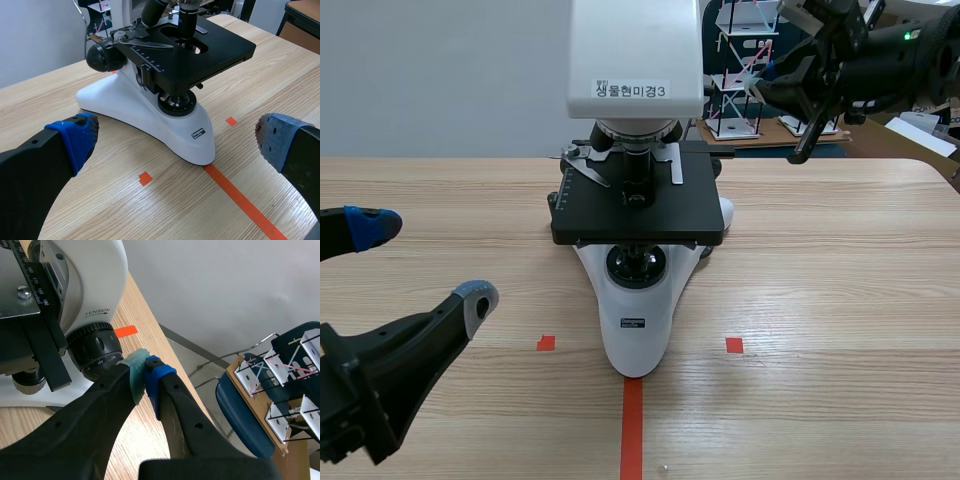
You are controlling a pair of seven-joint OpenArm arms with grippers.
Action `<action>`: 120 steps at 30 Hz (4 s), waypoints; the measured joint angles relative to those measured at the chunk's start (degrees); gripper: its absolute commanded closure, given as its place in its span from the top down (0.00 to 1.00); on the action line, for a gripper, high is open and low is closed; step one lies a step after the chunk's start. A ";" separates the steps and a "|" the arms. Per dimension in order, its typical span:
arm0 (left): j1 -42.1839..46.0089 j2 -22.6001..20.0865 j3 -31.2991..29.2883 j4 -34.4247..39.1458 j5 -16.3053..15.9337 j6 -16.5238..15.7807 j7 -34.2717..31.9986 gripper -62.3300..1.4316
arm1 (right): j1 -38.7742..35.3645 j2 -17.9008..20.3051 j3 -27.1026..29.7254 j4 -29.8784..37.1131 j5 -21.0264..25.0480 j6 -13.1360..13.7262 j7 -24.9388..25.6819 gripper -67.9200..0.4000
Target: Return to the home posture
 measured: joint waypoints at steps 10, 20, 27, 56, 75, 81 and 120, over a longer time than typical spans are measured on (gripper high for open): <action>0.00 0.00 0.00 0.00 0.00 0.00 0.00 1.00 | 0.00 0.00 0.00 0.00 0.00 0.00 0.02 0.01; 0.00 0.00 0.00 0.00 0.00 0.00 -1.11 1.00 | -0.07 0.11 0.00 0.00 0.02 0.00 0.22 0.24; 0.00 0.00 0.00 0.00 0.00 0.00 -1.09 1.00 | -9.03 2.78 10.34 1.36 0.13 0.02 2.89 0.67; 0.00 0.00 0.00 0.00 0.00 0.00 -1.05 1.00 | -75.76 -5.92 59.12 26.08 1.55 -0.11 6.03 0.86; 0.00 0.00 0.00 0.00 0.02 0.00 -1.05 1.00 | -87.62 -14.45 62.12 38.66 1.57 -1.22 6.67 0.86; 0.00 0.00 0.00 0.00 0.02 0.00 -1.05 1.00 | -88.94 -14.45 62.12 39.87 1.44 -1.20 6.64 0.86; 0.00 0.00 0.00 0.00 0.02 0.00 -1.05 1.00 | -88.94 -14.45 62.12 39.87 1.33 -1.20 6.45 0.86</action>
